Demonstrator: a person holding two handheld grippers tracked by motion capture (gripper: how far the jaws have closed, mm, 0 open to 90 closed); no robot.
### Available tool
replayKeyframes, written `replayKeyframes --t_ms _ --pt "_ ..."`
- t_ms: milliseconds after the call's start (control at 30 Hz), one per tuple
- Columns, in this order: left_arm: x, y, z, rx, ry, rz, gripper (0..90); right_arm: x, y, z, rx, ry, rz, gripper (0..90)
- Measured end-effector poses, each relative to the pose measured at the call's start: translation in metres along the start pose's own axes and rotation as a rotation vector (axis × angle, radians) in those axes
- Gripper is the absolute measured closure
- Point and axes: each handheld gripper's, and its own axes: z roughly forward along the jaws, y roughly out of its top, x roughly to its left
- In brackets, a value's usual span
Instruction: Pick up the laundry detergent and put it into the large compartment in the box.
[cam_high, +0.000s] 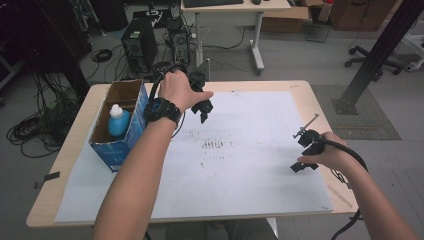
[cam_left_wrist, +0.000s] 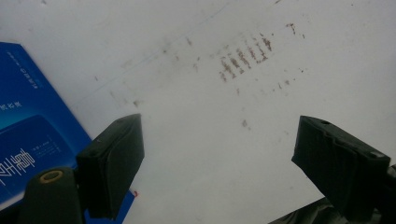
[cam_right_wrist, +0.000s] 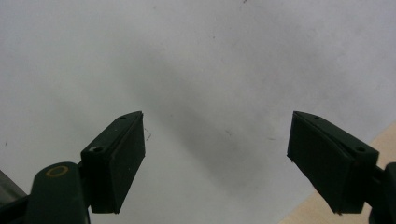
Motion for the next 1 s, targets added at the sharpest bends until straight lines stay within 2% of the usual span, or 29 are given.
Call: replayKeyframes --t_ms 1000 --pt "-0.0011 -0.0014 0.0015 0.005 -0.011 0.005 16.5 0.0018 -0.0004 -0.0022 0.002 -0.003 -0.002 19.2"
